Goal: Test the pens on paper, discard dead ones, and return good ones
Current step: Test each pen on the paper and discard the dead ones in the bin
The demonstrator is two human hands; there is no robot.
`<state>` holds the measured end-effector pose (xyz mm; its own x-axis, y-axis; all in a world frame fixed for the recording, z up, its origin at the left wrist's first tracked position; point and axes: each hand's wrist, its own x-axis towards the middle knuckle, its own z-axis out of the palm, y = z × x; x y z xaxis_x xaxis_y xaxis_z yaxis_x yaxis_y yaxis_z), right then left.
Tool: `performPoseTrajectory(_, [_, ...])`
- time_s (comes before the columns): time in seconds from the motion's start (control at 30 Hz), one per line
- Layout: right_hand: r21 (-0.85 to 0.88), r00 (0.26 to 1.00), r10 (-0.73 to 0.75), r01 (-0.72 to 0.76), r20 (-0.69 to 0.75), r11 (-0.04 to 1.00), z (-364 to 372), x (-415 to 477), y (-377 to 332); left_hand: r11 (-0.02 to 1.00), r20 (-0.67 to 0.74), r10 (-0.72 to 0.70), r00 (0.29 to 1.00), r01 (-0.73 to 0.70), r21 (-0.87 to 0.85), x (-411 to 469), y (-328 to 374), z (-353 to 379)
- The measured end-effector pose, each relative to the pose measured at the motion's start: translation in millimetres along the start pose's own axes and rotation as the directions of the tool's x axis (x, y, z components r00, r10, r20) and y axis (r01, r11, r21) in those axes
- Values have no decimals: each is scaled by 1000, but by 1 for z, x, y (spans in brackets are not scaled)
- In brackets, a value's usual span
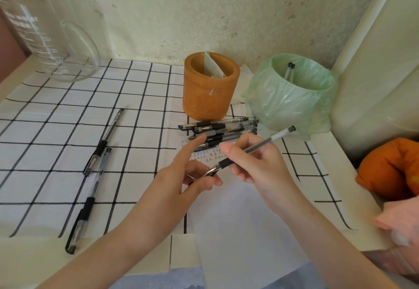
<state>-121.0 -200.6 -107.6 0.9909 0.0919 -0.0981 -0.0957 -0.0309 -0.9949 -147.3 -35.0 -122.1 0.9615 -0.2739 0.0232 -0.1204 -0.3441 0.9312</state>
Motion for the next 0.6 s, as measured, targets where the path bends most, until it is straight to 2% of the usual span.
performPoseTrajectory(0.1, [-14,999,-4,5,44,1000,-1,1,-1,1000,-17,6,1000,-5,12,0,1,-2])
performPoseTrajectory(0.23, [10,988,13,-15,155,1000,-2,0,1,996,-77,-78,994,73,-56,1,3,-5])
performPoseTrajectory(0.3, [13,984,33,-36,178,999,-2,1,4,996,-85,-83,993,82,-19,1,1,-6])
performPoseTrajectory(0.43, [101,977,39,-61,207,993,-4,2,7,992,-119,-55,991,68,108,1,0,-9])
performPoseTrajectory(0.6, [71,982,11,-25,190,997,-2,1,8,986,-114,38,993,-19,165,1,1,-6])
